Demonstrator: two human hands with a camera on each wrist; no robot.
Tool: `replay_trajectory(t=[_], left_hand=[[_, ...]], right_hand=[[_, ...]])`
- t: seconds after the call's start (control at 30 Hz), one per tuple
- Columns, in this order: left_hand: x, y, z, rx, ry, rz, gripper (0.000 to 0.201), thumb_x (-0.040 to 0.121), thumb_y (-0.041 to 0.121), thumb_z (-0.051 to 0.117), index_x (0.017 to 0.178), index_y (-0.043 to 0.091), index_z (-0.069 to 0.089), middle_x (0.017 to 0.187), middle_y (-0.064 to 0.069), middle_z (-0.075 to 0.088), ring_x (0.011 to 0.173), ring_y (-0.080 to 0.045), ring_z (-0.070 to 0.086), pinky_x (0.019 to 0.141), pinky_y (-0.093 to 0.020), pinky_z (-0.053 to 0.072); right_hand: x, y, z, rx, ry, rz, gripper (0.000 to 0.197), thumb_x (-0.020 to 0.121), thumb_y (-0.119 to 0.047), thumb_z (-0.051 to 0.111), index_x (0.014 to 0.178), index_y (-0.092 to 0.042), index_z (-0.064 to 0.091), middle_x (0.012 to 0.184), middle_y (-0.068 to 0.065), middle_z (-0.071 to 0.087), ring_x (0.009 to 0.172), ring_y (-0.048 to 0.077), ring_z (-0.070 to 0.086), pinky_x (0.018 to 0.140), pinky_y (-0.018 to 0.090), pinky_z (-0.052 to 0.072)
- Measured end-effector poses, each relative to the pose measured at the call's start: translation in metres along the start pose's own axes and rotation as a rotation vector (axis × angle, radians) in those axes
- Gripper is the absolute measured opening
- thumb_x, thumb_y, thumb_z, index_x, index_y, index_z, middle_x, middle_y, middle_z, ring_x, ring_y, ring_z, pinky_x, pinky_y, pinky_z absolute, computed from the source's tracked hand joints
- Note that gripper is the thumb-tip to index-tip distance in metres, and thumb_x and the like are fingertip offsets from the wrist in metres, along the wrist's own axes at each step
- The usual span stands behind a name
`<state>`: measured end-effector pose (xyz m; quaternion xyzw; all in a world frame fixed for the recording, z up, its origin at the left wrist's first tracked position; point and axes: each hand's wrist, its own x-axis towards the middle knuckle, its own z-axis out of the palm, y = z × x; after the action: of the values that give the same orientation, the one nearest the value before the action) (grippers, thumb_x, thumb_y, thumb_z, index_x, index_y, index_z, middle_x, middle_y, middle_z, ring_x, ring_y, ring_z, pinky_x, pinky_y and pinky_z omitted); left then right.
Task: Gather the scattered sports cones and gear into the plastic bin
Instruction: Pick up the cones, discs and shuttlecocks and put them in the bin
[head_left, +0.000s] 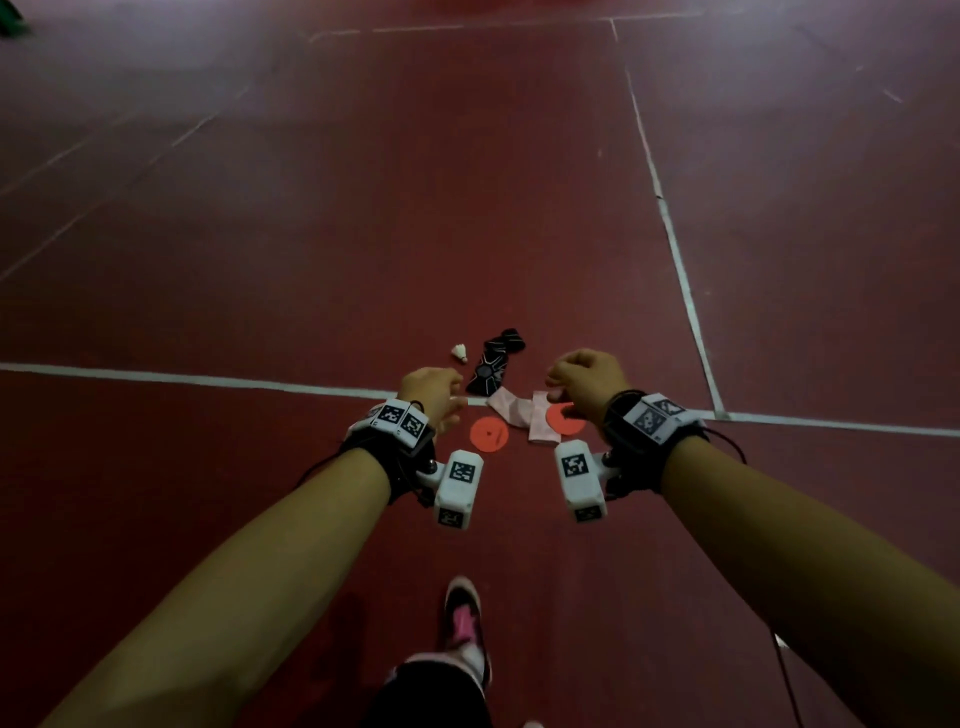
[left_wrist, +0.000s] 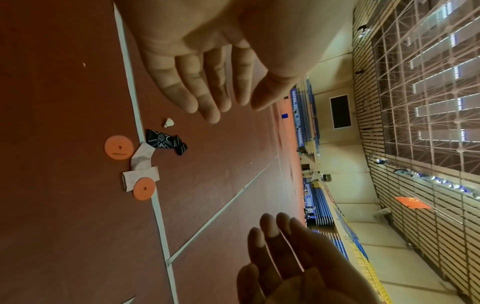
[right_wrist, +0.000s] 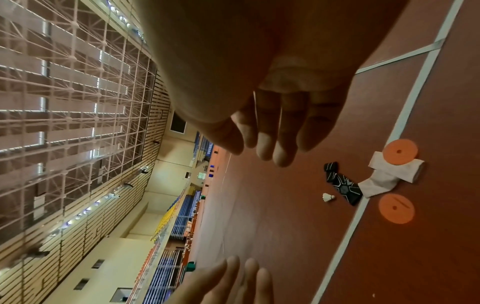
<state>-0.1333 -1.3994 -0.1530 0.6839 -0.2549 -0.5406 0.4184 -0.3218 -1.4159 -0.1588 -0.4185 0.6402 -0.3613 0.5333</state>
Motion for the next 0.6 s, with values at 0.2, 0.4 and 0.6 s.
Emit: replay_trajectory(t=[0.2, 0.4, 0.6], left_hand=[[0.144, 0.064, 0.071, 0.056, -0.114, -0.042, 0.013, 0.094, 0.005, 0.051, 0.084, 0.011, 0.056, 0.069, -0.003, 0.050, 0.056, -0.014, 0.048, 0.044, -0.020, 0.035], [0.257, 0.129, 0.132, 0.084, -0.167, -0.087, 0.008, 0.091, 0.012, 0.055, 0.096, 0.011, 0.061, 0.077, -0.002, 0.061, 0.061, -0.014, 0.057, 0.052, -0.025, 0.040], [0.343, 0.162, 0.175, 0.104, -0.155, -0.103, 0.004, 0.089, 0.012, 0.059, 0.093, 0.013, 0.062, 0.080, -0.003, 0.063, 0.063, -0.014, 0.060, 0.051, -0.024, 0.043]], right_hand=[[0.142, -0.042, -0.010, -0.048, 0.014, 0.074, 0.006, 0.092, -0.004, 0.053, 0.097, -0.007, 0.056, 0.085, 0.018, 0.058, 0.061, 0.025, 0.054, 0.052, 0.029, 0.043], [0.257, -0.088, -0.024, -0.103, 0.043, 0.149, 0.011, 0.094, -0.009, 0.054, 0.104, -0.008, 0.058, 0.090, 0.014, 0.063, 0.070, 0.027, 0.062, 0.057, 0.031, 0.048], [0.372, -0.097, -0.036, -0.211, 0.032, 0.215, 0.030, 0.089, -0.014, 0.058, 0.117, -0.020, 0.049, 0.093, 0.011, 0.065, 0.077, 0.025, 0.067, 0.067, 0.039, 0.056]])
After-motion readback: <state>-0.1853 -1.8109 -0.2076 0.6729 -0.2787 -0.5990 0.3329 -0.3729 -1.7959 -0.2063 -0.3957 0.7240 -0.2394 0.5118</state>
